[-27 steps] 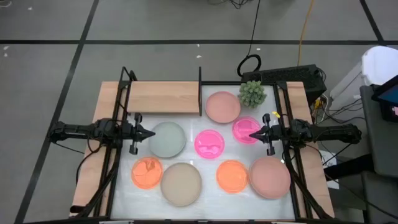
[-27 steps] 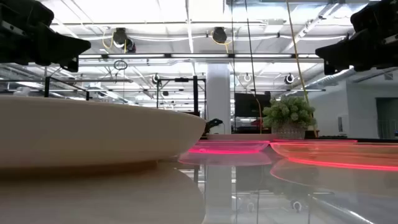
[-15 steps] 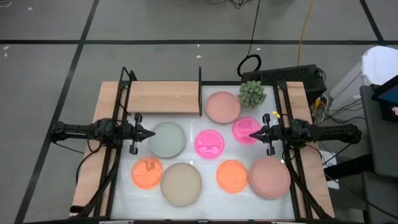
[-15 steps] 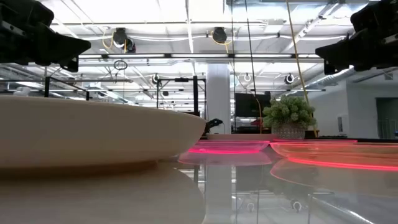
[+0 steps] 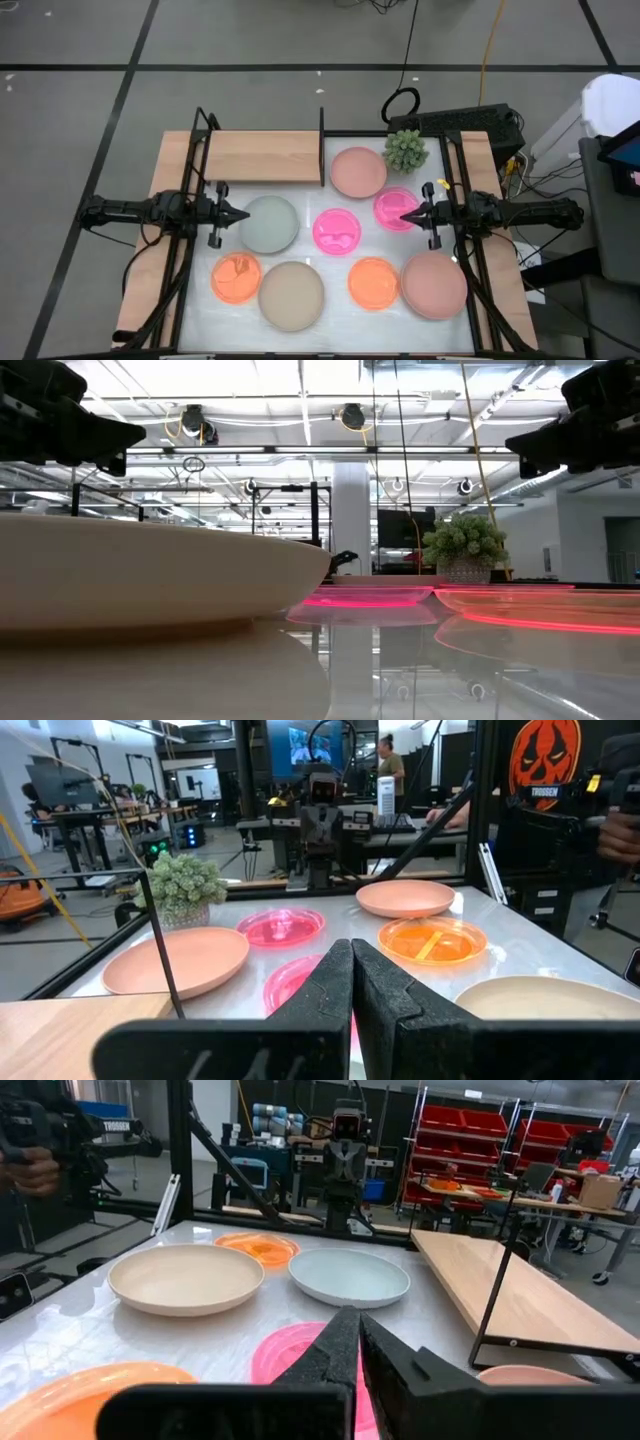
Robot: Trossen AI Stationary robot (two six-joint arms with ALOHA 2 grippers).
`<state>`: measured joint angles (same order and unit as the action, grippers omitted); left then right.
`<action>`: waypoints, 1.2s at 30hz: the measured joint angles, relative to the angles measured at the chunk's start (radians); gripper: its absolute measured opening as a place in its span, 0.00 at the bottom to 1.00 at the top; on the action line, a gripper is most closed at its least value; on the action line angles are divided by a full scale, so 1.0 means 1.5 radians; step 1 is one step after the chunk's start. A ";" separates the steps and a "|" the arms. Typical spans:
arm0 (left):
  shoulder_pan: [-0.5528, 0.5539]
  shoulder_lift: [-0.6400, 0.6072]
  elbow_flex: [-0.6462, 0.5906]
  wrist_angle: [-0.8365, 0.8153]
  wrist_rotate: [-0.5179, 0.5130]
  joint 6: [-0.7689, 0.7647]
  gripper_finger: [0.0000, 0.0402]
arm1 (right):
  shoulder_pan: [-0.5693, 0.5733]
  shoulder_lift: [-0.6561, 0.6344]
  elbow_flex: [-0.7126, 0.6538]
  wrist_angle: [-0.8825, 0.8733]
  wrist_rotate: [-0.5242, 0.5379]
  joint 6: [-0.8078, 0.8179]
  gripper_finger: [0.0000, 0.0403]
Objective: Place and stack plates onto a shelf
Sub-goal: Put the left pink plate on the shelf
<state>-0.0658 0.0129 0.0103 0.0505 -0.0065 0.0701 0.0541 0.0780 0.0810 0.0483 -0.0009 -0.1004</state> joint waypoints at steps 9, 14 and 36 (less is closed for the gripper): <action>0.000 0.000 0.000 0.001 0.000 -0.001 0.01 | 0.000 0.123 0.171 -0.069 0.033 -0.016 0.00; 0.000 0.000 0.000 0.001 0.000 -0.002 0.01 | 0.000 0.204 0.308 -0.135 0.071 0.008 0.00; 0.000 0.000 0.000 -0.002 -0.031 -0.056 0.01 | 0.000 0.423 0.563 -0.308 0.161 0.078 0.00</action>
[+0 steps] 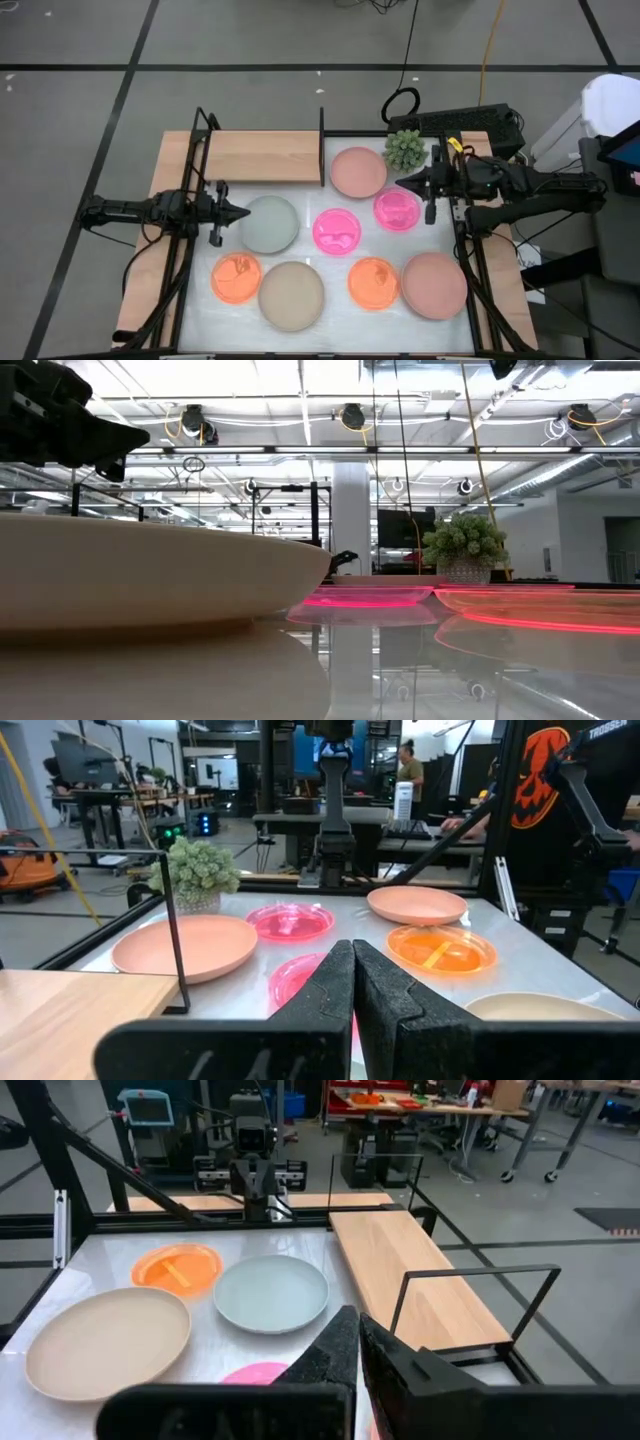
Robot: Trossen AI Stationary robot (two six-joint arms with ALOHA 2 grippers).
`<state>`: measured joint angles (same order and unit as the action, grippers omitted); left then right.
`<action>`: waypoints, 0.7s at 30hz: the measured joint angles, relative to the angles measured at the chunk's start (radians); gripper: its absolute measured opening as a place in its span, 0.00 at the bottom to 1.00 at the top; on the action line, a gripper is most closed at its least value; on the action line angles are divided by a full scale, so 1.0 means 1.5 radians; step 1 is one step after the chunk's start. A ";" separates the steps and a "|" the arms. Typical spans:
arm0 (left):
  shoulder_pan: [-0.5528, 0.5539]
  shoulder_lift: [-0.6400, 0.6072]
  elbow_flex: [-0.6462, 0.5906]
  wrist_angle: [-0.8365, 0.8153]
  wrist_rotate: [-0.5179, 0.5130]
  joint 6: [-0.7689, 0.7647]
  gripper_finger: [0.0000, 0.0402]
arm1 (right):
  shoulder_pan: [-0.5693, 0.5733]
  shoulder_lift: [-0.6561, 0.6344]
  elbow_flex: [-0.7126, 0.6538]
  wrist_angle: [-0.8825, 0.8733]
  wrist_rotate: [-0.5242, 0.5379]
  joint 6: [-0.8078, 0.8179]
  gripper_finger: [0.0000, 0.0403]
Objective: Place and stack plates onto a shelf
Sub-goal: Put the left pink plate on the shelf
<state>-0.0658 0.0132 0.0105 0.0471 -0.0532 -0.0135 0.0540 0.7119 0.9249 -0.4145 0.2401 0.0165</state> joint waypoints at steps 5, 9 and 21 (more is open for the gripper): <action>0.000 0.000 0.000 0.005 0.000 0.005 0.01 | 0.000 0.016 0.000 -0.001 0.000 0.031 0.00; 0.000 0.005 0.029 0.004 0.000 0.008 0.01 | 0.000 0.024 0.000 -0.001 -0.003 0.034 0.00; 0.000 0.154 0.268 -0.165 -0.001 0.019 0.01 | 0.000 0.028 0.000 -0.001 -0.004 0.034 0.00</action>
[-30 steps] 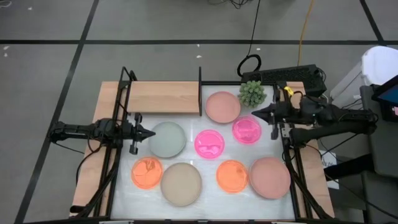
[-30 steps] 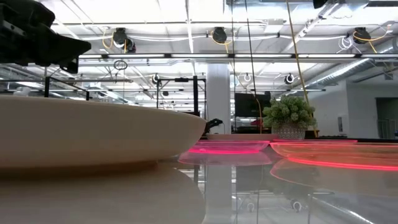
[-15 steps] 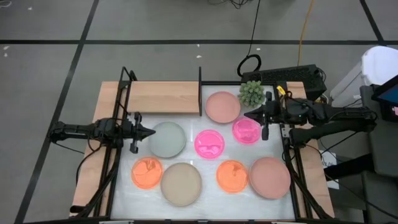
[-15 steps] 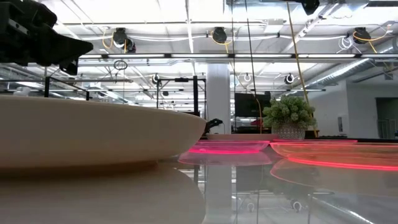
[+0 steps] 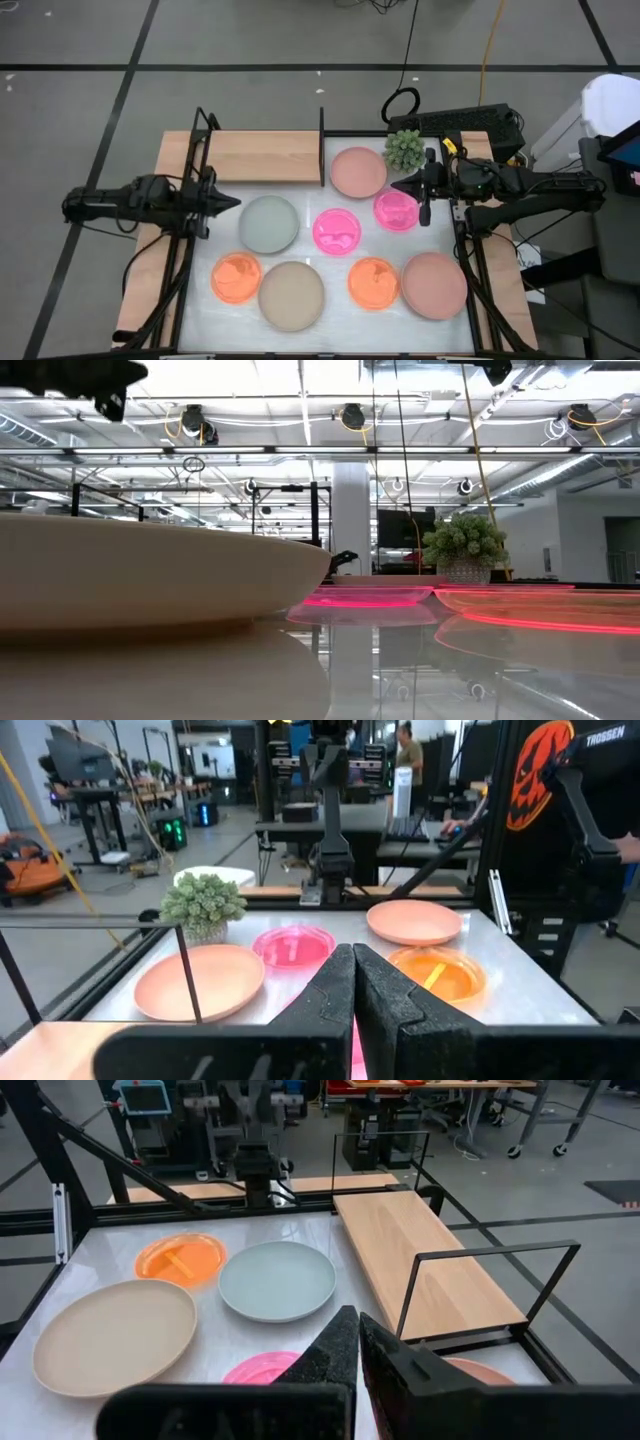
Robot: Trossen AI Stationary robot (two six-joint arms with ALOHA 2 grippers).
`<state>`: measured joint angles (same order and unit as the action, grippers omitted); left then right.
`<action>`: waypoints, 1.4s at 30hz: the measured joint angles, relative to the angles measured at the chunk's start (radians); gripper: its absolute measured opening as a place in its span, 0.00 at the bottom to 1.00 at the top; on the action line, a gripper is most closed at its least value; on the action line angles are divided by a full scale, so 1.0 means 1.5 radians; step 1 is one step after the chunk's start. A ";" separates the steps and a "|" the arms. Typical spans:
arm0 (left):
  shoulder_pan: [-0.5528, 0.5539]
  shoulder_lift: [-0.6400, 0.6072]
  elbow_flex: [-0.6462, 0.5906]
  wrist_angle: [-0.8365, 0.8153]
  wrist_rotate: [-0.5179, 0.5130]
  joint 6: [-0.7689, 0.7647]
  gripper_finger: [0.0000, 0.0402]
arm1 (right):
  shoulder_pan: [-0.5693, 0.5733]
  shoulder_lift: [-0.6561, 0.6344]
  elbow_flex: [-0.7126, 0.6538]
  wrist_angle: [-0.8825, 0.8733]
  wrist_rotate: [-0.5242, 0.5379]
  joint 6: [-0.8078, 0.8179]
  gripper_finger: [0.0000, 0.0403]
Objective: Place and stack plates onto a shelf
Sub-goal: Put the left pink plate on the shelf
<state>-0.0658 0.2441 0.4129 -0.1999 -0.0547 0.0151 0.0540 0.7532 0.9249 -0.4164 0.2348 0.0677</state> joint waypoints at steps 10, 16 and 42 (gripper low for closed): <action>0.000 0.162 0.211 -0.117 0.000 -0.012 0.01 | 0.009 0.041 0.000 0.001 -0.001 0.017 0.00; -0.001 0.219 0.214 -0.116 0.000 -0.013 0.01 | 0.040 0.103 0.000 0.034 0.002 0.013 0.00; -0.027 0.336 0.213 -0.093 0.002 0.001 0.01 | 0.123 0.304 -0.001 -0.009 0.029 0.117 0.10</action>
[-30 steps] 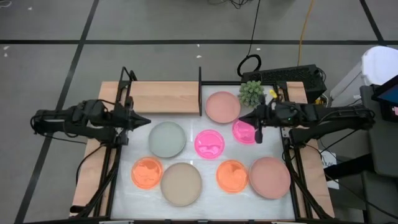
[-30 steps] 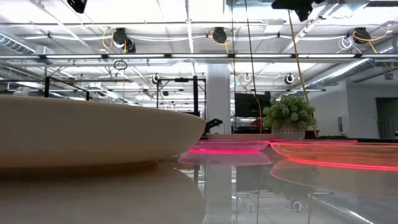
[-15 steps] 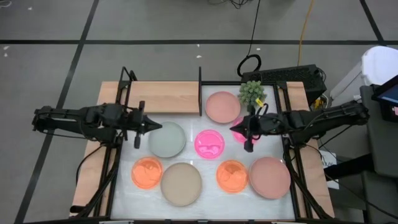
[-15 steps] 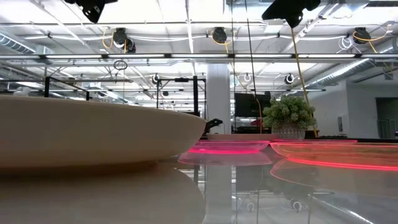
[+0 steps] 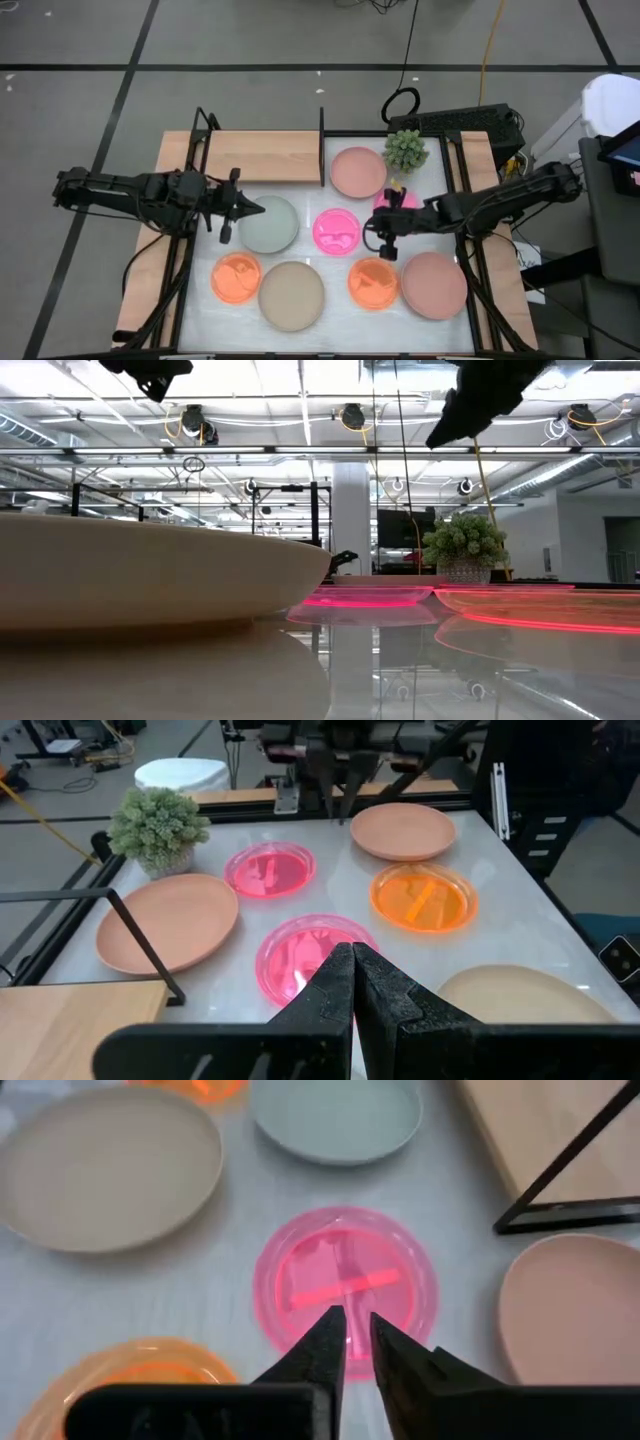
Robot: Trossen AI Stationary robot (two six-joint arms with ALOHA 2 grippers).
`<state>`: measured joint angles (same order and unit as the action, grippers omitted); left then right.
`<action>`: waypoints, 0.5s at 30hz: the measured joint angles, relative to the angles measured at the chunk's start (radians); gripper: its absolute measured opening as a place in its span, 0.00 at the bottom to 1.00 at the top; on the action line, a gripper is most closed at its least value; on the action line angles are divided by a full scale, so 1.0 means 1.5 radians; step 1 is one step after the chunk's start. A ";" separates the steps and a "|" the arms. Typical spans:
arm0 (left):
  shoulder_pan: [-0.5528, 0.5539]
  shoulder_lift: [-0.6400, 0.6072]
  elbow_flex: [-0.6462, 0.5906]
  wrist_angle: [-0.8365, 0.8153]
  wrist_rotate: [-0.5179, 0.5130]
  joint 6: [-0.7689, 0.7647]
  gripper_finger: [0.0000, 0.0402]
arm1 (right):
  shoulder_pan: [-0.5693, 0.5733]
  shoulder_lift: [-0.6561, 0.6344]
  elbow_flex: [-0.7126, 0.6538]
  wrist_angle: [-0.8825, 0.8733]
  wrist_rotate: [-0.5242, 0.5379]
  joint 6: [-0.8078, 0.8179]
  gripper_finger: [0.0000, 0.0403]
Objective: Place and stack plates onto a shelf
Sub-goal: Put the left pink plate on the shelf
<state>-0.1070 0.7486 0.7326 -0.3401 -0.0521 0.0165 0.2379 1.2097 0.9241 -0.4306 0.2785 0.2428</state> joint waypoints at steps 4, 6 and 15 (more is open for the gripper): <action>0.000 0.000 0.000 0.000 0.000 0.004 0.01 | 0.000 0.035 0.000 -0.001 -0.046 0.000 0.14; 0.000 0.000 0.000 0.000 0.000 0.004 0.01 | 0.000 0.052 0.000 -0.002 -0.064 -0.002 0.15; 0.001 0.000 0.000 0.000 -0.001 0.003 0.01 | 0.000 0.141 0.000 -0.002 -0.082 -0.149 0.17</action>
<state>-0.1062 0.7483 0.7326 -0.3401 -0.0532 0.0215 0.2379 1.4214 0.9241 -0.4336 0.1560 0.0194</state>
